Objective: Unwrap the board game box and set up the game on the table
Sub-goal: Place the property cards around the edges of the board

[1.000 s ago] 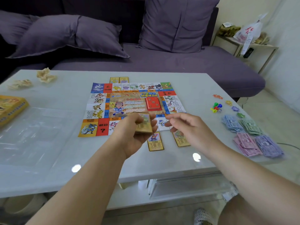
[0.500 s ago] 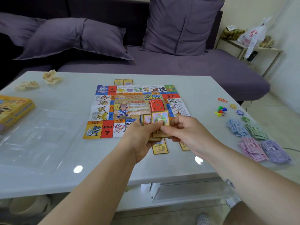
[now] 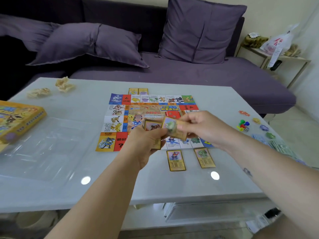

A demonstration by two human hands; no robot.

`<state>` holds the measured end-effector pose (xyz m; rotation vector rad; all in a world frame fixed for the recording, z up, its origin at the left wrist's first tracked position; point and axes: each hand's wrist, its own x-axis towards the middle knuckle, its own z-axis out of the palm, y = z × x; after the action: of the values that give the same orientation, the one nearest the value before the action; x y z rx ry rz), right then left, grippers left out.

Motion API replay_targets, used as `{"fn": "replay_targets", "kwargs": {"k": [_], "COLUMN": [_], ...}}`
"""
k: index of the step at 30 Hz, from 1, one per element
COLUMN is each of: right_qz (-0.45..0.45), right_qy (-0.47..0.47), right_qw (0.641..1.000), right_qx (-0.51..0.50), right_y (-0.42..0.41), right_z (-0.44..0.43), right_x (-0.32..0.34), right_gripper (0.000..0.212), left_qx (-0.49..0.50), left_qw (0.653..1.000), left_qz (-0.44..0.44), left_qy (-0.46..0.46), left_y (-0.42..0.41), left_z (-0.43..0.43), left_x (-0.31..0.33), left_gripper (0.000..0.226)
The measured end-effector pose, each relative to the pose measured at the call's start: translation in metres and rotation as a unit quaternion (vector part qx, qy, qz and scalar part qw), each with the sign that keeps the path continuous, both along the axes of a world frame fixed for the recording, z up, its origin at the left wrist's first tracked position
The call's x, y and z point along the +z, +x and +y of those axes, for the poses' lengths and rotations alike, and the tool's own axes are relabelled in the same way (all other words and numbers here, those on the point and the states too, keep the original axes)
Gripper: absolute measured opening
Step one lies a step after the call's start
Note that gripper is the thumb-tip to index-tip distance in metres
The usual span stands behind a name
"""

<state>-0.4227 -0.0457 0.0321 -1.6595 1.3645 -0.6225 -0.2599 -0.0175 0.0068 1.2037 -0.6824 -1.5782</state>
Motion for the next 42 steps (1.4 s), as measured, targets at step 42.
{"fn": "replay_targets", "kwargs": {"k": [42], "right_qz": [0.414], "right_qy": [-0.260], "right_qw": [0.868], "right_qx": [0.081], "right_y": [0.087], "right_z": [-0.291], "right_x": [-0.095], "right_gripper": [0.028], "left_qx": [0.232], "left_qw": [0.881], "left_qz": [0.399], "left_qy": [0.099], "left_y": [0.067], "left_z": [-0.102], "left_x": [-0.032], "left_gripper": [0.026]}}
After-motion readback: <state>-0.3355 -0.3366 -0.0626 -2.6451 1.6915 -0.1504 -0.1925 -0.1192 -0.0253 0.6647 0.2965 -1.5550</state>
